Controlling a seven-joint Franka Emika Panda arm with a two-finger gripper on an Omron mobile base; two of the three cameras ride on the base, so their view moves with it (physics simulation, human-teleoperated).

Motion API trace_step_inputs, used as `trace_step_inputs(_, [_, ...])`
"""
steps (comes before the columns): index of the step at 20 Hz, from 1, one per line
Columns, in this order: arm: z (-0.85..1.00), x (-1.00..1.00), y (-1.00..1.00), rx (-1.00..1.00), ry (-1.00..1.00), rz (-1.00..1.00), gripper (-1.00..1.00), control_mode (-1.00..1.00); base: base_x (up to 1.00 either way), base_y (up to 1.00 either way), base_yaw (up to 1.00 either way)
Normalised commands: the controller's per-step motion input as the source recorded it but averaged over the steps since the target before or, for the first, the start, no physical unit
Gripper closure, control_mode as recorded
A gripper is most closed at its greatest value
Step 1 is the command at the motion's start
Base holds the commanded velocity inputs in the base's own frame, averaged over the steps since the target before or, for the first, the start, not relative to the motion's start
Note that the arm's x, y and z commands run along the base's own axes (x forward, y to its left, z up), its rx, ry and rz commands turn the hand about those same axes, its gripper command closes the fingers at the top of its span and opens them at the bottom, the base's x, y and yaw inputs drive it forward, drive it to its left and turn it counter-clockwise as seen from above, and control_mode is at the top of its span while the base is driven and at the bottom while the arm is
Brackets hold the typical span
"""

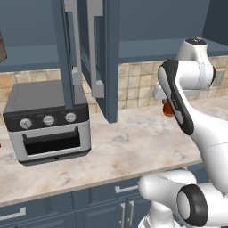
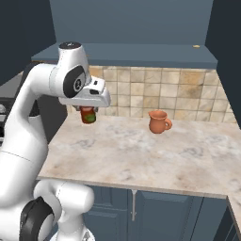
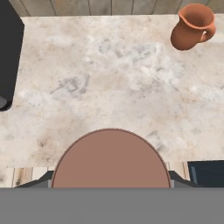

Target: Pick the boxed food and canned food from the counter and place them in the cabinets closest to them.

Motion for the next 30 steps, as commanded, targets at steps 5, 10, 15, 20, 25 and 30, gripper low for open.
trace_step_inputs(5, [0.45, 0.0, 0.0, 0.0, 0.0, 0.0, 1.0, -1.0, 0.0, 0.0, 0.0])
trace_step_inputs(10, [0.42, 0.0, 0.0, 0.0, 0.0, 0.0, 1.0, -1.0, 0.0, 0.0, 0.0])
trace_step_inputs(15, [0.38, 0.0, 0.0, 0.0, -0.02, 0.0, 1.0, -1.0, 0.0, 0.0, 0.0])
trace_step_inputs(20, [0.38, 0.0, 0.0, 0.0, -0.05, 0.0, 1.0, -1.0, 0.0, 0.0, 0.0])
trace_step_inputs(25, [0.38, 0.0, 0.0, 0.0, -0.07, 0.0, 1.0, -1.0, 0.0, 0.0, 0.0])
trace_step_inputs(30, [0.31, 0.01, 0.0, 0.0, -0.08, 0.0, 1.0, -1.0, 0.0, 0.0, 0.0])
